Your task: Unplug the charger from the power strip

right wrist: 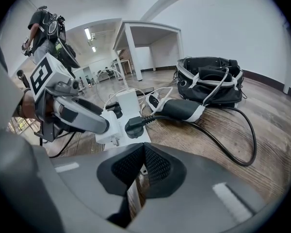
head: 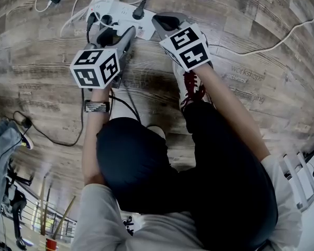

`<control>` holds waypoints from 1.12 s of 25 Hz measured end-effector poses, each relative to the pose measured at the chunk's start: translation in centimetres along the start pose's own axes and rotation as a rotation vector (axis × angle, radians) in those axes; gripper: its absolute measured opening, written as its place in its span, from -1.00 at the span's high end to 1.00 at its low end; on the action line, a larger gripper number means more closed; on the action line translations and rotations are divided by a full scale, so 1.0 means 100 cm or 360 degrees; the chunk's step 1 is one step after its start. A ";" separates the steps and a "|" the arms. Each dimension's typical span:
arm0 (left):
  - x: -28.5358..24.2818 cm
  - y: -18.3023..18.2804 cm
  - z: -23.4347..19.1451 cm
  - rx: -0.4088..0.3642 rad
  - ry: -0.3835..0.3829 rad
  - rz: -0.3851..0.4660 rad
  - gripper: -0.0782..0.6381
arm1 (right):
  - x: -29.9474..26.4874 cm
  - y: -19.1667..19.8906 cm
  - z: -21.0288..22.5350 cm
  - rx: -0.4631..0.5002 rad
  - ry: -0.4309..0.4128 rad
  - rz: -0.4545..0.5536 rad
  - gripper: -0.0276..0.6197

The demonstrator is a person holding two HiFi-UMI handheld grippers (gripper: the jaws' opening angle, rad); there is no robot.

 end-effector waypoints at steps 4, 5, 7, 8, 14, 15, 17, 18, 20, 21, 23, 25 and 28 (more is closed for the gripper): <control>0.006 0.004 0.001 -0.0012 -0.0037 -0.0011 0.07 | 0.001 0.001 0.001 0.0006 0.0002 0.0010 0.91; 0.008 0.006 0.000 -0.0016 -0.0047 -0.0016 0.05 | 0.001 0.001 0.001 0.0007 0.0004 0.0008 0.91; 0.012 0.007 -0.001 -0.0037 -0.0067 -0.0032 0.04 | 0.001 0.001 0.001 0.0009 0.0008 0.0003 0.91; 0.015 0.008 -0.001 -0.0049 -0.0075 -0.0041 0.01 | 0.001 0.001 0.001 0.0010 0.0008 0.0002 0.91; 0.027 0.015 -0.004 -0.0028 -0.0073 -0.0047 -0.04 | 0.001 0.001 0.000 0.0013 0.0014 -0.0002 0.91; 0.029 0.014 -0.005 -0.0029 -0.0079 -0.0042 -0.04 | 0.001 0.000 0.000 0.0014 0.0016 -0.0003 0.91; 0.032 0.013 -0.005 -0.0041 -0.0100 -0.0033 -0.04 | 0.001 0.000 -0.001 0.0015 0.0019 -0.0004 0.91; 0.034 0.013 -0.005 -0.0047 -0.0111 -0.0029 -0.04 | 0.000 0.000 -0.001 0.0017 0.0020 -0.0004 0.91; 0.037 0.012 -0.005 -0.0060 -0.0133 -0.0022 -0.04 | 0.000 0.000 -0.001 0.0021 0.0019 -0.0004 0.91; 0.039 0.011 -0.005 -0.0072 -0.0149 -0.0022 -0.04 | 0.000 0.000 -0.001 0.0022 0.0021 -0.0004 0.91; 0.041 0.010 -0.003 -0.0116 -0.0189 -0.0022 -0.04 | 0.000 -0.001 0.000 0.0020 0.0028 -0.0004 0.91; 0.045 0.007 0.000 -0.0173 -0.0230 -0.0011 -0.03 | 0.001 -0.001 -0.001 -0.0003 0.0037 -0.0006 0.91; 0.049 0.001 0.003 -0.0235 -0.0278 0.0034 0.12 | 0.003 0.000 -0.002 -0.0103 0.0031 0.0001 0.91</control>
Point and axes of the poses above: the fingertips, and each gripper's own axes: x backward along the fingers, z to its right, y out of its underside, the point moved 9 cm from there along x, backward along the fingers, and after that the axes turned 5 degrees about y, right-handed, at the moved point
